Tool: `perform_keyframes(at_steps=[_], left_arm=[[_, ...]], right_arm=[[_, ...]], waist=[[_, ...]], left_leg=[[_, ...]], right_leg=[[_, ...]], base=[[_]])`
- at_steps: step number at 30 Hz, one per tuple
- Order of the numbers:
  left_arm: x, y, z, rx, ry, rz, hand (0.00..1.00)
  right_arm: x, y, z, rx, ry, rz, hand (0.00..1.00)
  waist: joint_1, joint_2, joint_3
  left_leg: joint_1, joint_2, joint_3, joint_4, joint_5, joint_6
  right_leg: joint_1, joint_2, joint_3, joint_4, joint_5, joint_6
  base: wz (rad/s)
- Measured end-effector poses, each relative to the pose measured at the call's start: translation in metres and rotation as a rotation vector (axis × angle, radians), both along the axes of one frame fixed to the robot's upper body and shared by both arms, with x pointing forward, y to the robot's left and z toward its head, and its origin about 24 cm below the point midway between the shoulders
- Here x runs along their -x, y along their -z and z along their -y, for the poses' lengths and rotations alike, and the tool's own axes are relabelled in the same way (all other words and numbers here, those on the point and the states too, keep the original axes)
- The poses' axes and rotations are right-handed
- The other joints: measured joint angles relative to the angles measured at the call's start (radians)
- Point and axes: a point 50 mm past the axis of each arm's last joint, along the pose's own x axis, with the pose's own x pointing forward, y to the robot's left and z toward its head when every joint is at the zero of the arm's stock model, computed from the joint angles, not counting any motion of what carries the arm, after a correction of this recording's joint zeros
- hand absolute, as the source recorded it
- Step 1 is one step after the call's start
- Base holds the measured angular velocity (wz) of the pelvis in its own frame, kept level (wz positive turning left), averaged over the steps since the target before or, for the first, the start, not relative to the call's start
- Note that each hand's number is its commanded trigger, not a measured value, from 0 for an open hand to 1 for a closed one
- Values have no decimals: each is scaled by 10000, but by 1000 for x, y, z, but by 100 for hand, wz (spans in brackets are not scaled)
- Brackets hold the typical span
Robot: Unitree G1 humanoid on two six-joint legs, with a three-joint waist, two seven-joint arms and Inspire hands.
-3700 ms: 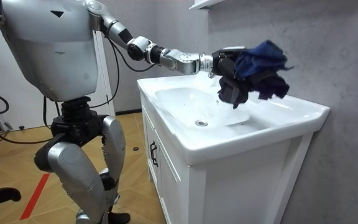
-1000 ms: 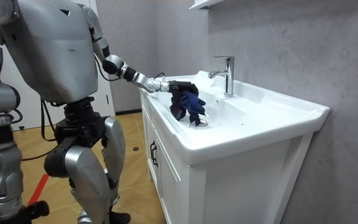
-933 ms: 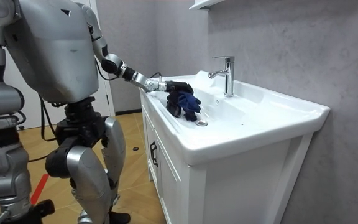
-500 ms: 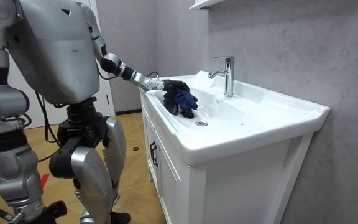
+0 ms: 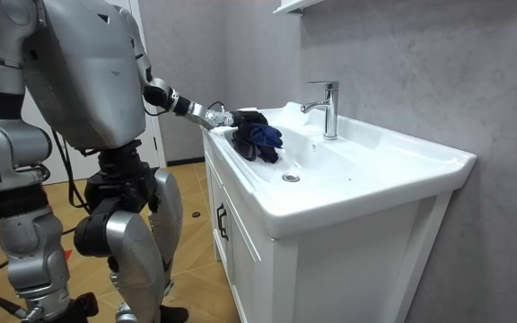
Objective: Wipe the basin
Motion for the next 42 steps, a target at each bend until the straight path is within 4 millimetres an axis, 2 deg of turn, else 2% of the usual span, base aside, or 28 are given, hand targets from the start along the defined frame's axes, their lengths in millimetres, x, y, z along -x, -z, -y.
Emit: perform_keyframes(at_steps=[7, 12, 19, 24, 28, 34, 40, 42], left_arm=[[-5, -25, -2, -649, -105, 1447, 100], [-9, -52, -7, -1474, -554, 3068, 100], [-9, -59, -7, -1752, -720, 3719, 100], [-10, -76, -2, -1948, -401, 4553, 100], [-8, -78, -1, -1974, -302, 4678, 100], [4, -68, -4, -2020, -391, 4181, 100], [12, -63, -7, -2118, -550, 3803, 100], [14, -65, -13, -2569, -670, 3682, 100]], right_arm=[[4, 0, 1, 13, 102, 44, 0], [14, 0, 1, 3, 157, -260, 0], [18, 1, -1, -100, 145, -280, 0], [19, 1, -3, -180, 139, -320, 0], [19, 2, -5, -228, 135, -330, 0], [25, 3, -8, -298, 190, -420, 0], [28, 3, -9, -299, 226, -460, 0], [31, 2, -8, -253, 252, -485, 0]], waist=[[22, 9, 7], [274, 61, 32], [276, 131, 66], [285, 115, 57], [298, 113, 58], [352, 113, 55], [597, 123, 46], [769, 146, 7]], left_leg=[[13, -11, -209, 23, 0, 0], [-7, -24, -255, 99, 0, 0], [-23, -41, -419, 165, 0, 0], [-52, -45, -393, 179, 0, 0], [-21, -40, -388, 172, 0, 0], [-35, -41, -407, 166, 0, 0], [-92, -45, -418, 169, 0, -1], [-89, -44, -393, 178, 0, -1]], right_leg=[[88, -23, -108, -26, -7, 4], [79, -29, -97, -15, -42, 1], [91, -30, -110, 20, -68, -3], [72, -33, -112, 27, -69, -3], [97, -28, -109, 26, -69, -6], [95, -25, -115, 7, -70, -6], [64, -39, -173, 11, -70, -6], [46, -37, -136, 21, -68, -9]], base=[[7], [1], [3], [1], [-2], [0], [3], [-6]])
